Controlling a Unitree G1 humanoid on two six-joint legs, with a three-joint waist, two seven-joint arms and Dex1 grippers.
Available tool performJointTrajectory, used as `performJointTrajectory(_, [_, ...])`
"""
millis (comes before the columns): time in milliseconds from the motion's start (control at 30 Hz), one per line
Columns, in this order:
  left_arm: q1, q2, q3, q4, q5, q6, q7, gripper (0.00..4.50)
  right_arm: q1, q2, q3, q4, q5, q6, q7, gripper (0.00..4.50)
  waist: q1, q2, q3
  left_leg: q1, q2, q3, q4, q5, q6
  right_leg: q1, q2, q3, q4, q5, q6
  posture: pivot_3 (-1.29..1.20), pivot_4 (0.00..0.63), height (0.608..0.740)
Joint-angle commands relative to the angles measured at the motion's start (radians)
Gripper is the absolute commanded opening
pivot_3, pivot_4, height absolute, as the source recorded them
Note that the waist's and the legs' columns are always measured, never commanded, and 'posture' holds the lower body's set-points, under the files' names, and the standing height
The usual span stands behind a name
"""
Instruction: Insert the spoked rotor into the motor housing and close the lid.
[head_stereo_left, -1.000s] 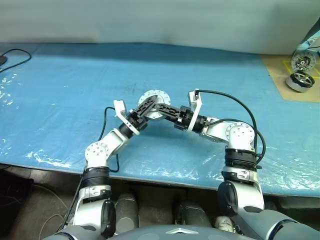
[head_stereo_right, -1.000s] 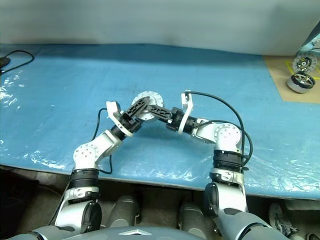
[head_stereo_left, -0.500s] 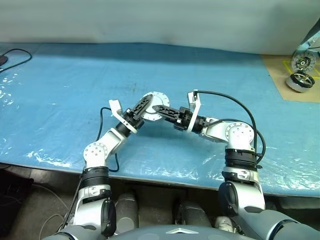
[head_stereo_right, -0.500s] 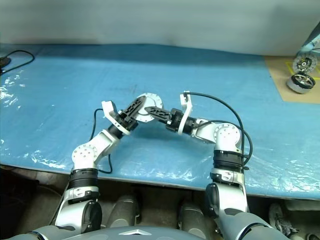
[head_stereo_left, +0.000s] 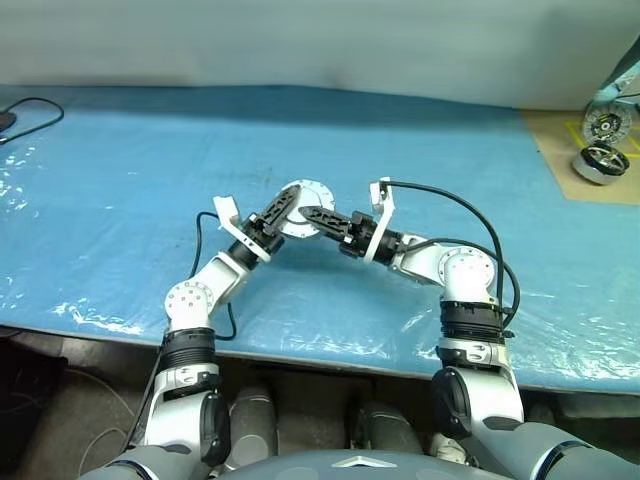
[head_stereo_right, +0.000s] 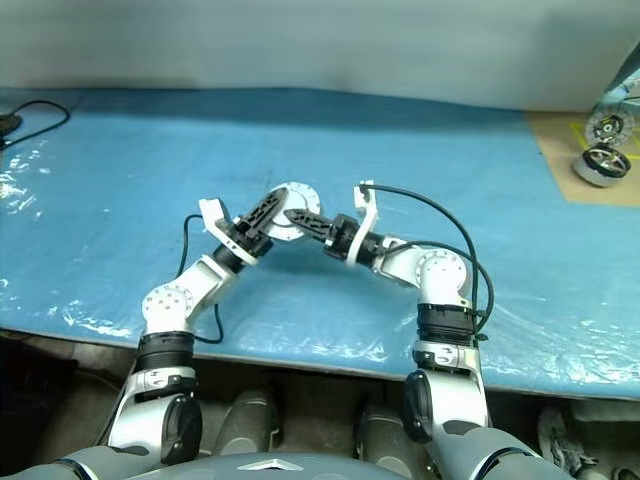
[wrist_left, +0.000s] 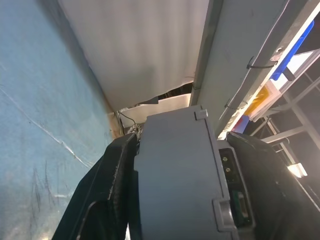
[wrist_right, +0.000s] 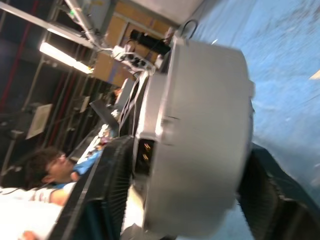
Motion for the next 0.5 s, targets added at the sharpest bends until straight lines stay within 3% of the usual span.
performJointTrajectory(33, [-0.006, -0.012, -0.032, 0.001, 0.049, -0.018, 0.003, 2.51, -0.026, 0.0, -0.01, -0.059, 0.036, -0.043, 0.027, 4.12, -0.001, 0.0, 0.0, 0.0, 0.0, 0.0, 0.001, 0.0, 0.0, 0.0, 0.0, 0.0, 0.0, 0.0, 0.0, 0.0, 0.15, 0.74])
performJointTrajectory(67, [-0.008, -0.015, -0.028, 0.0, 0.054, -0.025, 0.004, 2.51, -0.03, -0.003, -0.008, -0.052, 0.032, -0.038, 0.016, 4.43, -0.002, 0.0, 0.0, 0.0, 0.0, 0.0, 0.001, 0.0, 0.0, 0.0, 0.0, 0.0, 0.0, 0.0, 0.001, 0.0, 0.15, 0.74])
performJointTrajectory(500, [-0.11, 0.035, 0.141, 0.029, 0.011, -0.174, 0.052, 2.51, -0.022, -0.031, -0.018, -0.028, 0.029, -0.042, 0.001, 4.43, -0.007, 0.0, 0.0, 0.001, 0.0, -0.001, 0.001, 0.0, 0.0, 0.0, 0.002, 0.0, 0.001, 0.001, 0.001, 0.0, 0.15, 0.74])
